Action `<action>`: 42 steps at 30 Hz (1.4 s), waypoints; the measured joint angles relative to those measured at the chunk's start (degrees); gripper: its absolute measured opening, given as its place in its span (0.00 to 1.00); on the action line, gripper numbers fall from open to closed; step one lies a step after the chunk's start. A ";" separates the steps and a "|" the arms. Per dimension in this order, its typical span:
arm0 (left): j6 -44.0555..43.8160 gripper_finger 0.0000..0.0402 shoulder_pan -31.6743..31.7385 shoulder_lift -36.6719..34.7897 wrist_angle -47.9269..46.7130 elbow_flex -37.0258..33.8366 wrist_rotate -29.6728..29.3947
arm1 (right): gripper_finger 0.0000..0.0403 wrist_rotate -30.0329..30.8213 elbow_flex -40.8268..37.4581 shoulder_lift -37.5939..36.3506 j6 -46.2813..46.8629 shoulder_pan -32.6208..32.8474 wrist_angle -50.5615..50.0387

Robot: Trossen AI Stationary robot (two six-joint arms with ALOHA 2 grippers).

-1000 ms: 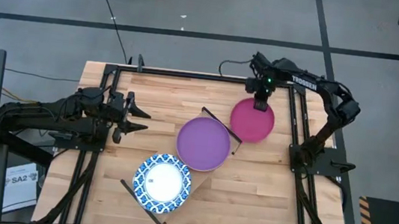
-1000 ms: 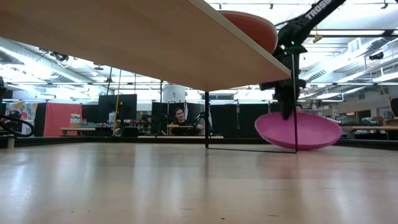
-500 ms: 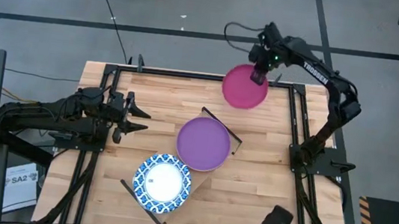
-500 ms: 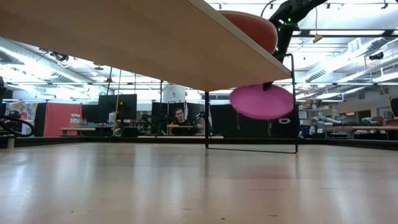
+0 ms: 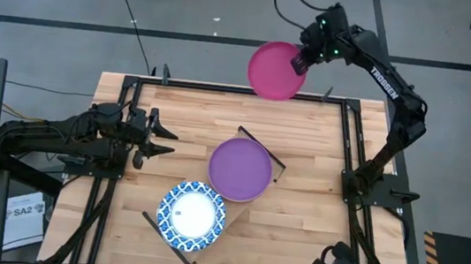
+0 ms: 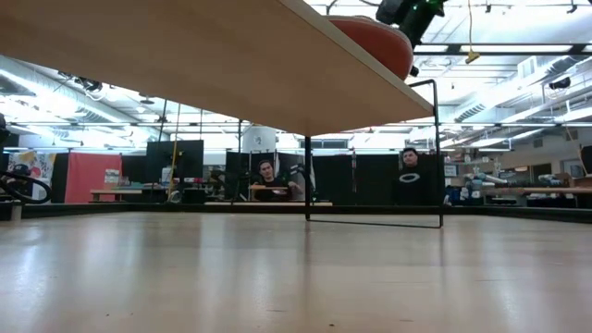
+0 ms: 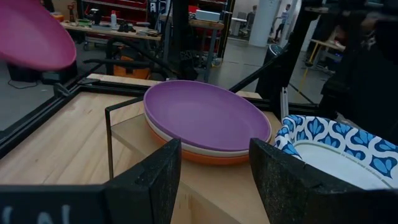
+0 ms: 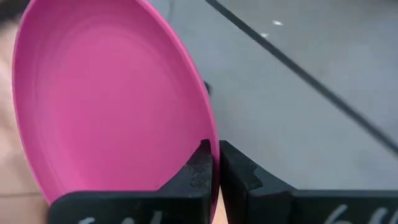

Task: Place and stack plates onto a shelf
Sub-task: Stack the pink plate on top of the purple plate on the shelf

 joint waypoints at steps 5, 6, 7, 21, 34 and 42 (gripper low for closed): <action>0.02 0.49 0.00 0.00 0.00 0.01 0.00 | 0.05 -10.13 1.93 0.00 7.42 1.48 0.05; 0.02 0.49 0.02 0.00 -0.01 0.01 0.01 | 0.05 -12.14 1.97 0.00 8.82 1.93 0.09; 0.02 0.49 0.00 0.00 0.00 0.00 0.00 | 0.05 -13.91 1.97 -0.03 10.09 2.44 0.05; 0.02 0.49 0.02 0.00 -0.01 0.00 0.00 | 0.05 -18.95 1.97 -0.03 15.41 16.54 -0.17; 0.02 0.49 0.02 0.00 -0.02 0.00 0.00 | 0.05 -18.19 1.97 -0.03 15.41 28.65 -8.73; 0.02 0.49 0.02 0.00 -0.02 0.00 0.02 | 0.05 -16.63 1.97 1.52 15.36 33.35 -9.95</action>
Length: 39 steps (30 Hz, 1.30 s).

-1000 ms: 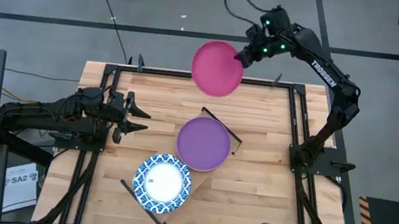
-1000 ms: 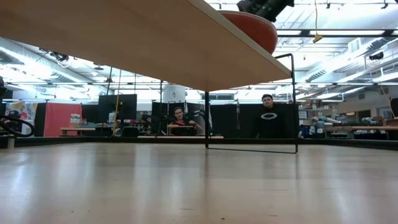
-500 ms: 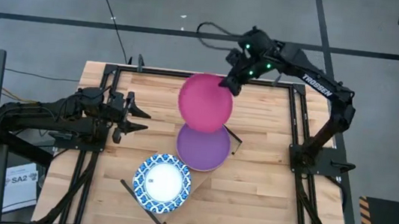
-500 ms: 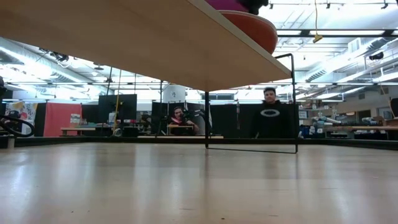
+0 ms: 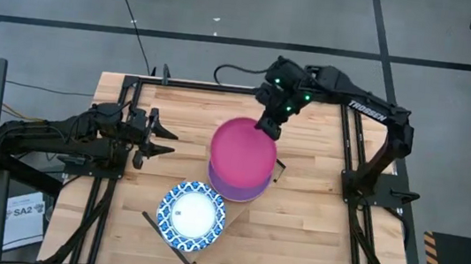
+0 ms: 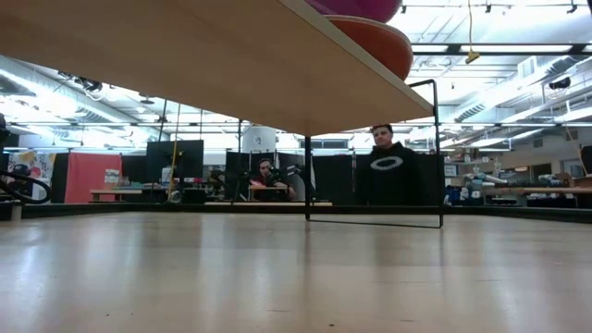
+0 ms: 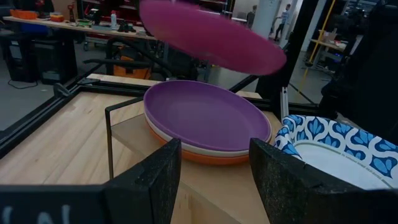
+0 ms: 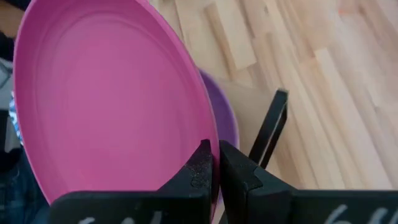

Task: Place and stack plates onto a shelf
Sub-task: Stack the pink plate on top of the purple plate on the shelf

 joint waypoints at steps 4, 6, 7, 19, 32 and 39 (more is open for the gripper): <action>0.00 0.49 -0.01 0.00 -0.01 0.00 0.00 | 0.05 0.62 -0.78 0.85 -0.44 1.35 -0.61; 0.00 0.49 -0.02 -0.02 -0.02 0.00 -0.02 | 0.05 0.66 -2.12 1.09 -0.41 1.45 -0.69; 0.00 0.49 -0.02 -0.01 -0.05 0.00 -0.01 | 0.05 0.66 -2.73 1.13 -0.40 1.55 -0.43; 0.00 0.49 -0.02 0.00 -0.33 0.00 0.00 | 0.05 1.30 -8.56 1.16 -0.39 1.67 0.65; 0.00 0.49 -0.02 0.00 -0.37 0.00 -0.01 | 0.06 1.29 -9.94 1.16 -0.37 1.67 3.73; 0.00 0.49 -0.01 0.00 -0.37 0.00 -0.02 | 0.07 1.28 -9.94 1.16 -0.20 1.67 3.83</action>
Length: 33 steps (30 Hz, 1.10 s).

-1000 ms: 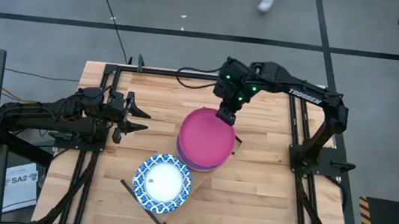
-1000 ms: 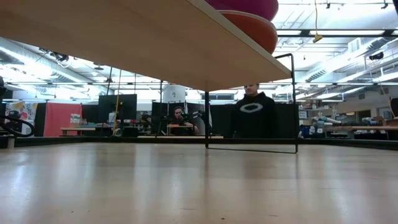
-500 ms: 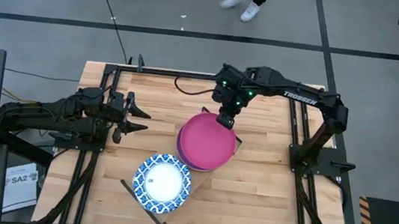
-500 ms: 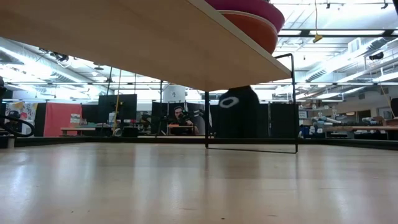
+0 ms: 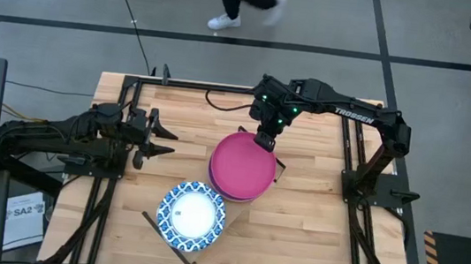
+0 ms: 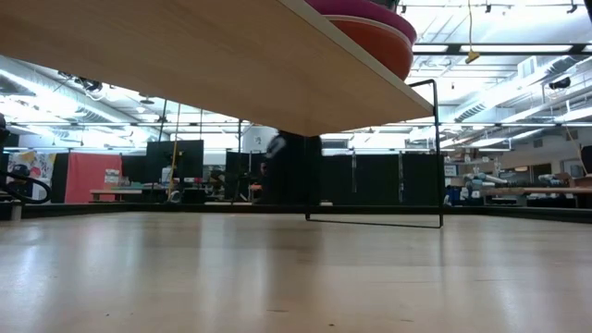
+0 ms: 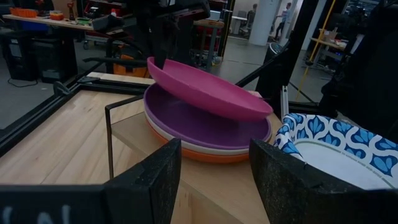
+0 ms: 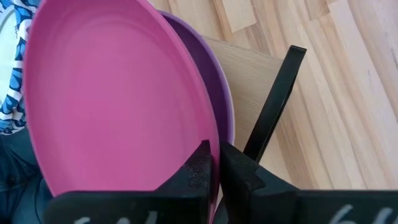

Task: Place and stack plates onto a shelf
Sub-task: Stack the pink plate on top of the purple plate on the shelf, then return to Home Position

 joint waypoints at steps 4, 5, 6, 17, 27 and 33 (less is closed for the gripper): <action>0.00 0.49 -0.01 0.00 0.00 0.00 0.02 | 0.11 -0.02 0.00 -0.02 0.05 0.00 0.14; 0.00 0.49 -0.01 0.00 0.00 0.00 0.02 | 0.13 -0.01 0.00 -0.02 0.07 0.00 0.29; 0.00 0.49 0.00 0.00 0.00 0.00 0.00 | 0.14 -0.02 0.00 -0.02 0.05 0.00 0.46; 0.00 0.49 -0.01 0.00 0.00 0.00 0.02 | 0.26 -0.03 0.00 -0.02 0.05 0.00 4.24; -0.08 0.49 0.01 -1.93 0.00 0.00 0.05 | 0.25 -0.32 0.00 -0.38 -0.30 -1.77 3.47; 0.04 0.49 0.01 -7.10 -2.82 0.00 1.07 | 0.25 -0.26 0.00 -2.87 -2.01 -3.60 1.74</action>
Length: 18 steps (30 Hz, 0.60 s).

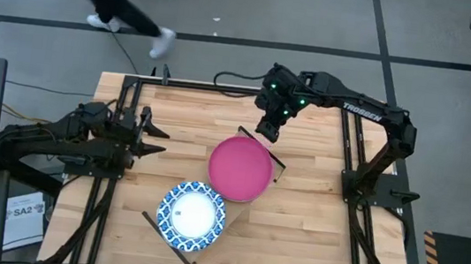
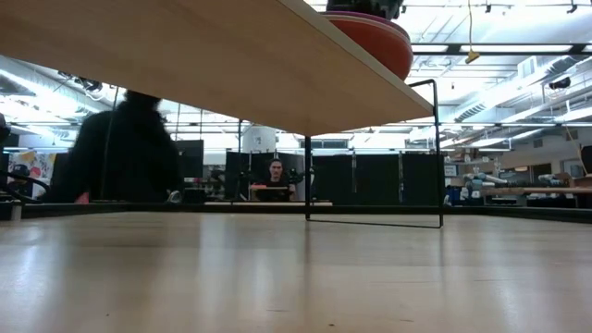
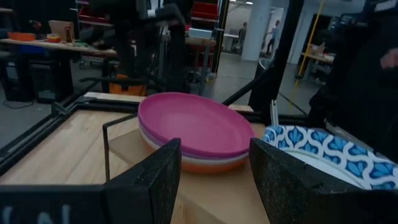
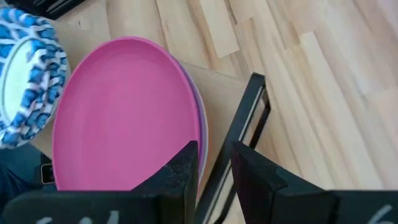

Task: Place and stack plates onto a shelf
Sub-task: Return to Home Position

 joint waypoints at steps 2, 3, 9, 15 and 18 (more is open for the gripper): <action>0.91 0.49 -0.01 -2.05 -2.74 0.00 -0.02 | 0.25 0.01 0.00 -1.40 -1.70 -0.31 -0.04; 1.29 0.49 0.00 -3.17 -4.37 -0.02 -0.02 | 0.25 0.26 0.00 -2.11 -2.47 -0.33 0.04; 2.01 0.49 0.00 -9.28 -7.96 -1.07 -2.34 | 0.25 6.09 0.00 -5.77 -4.51 0.14 0.33; 1.83 0.49 0.00 -15.75 -8.00 -5.96 -2.70 | 0.25 6.10 0.00 -8.94 -5.77 0.22 0.23; 1.43 0.49 0.00 -18.65 -7.88 -7.66 -3.01 | 0.25 6.14 0.02 -10.32 -5.87 0.20 0.23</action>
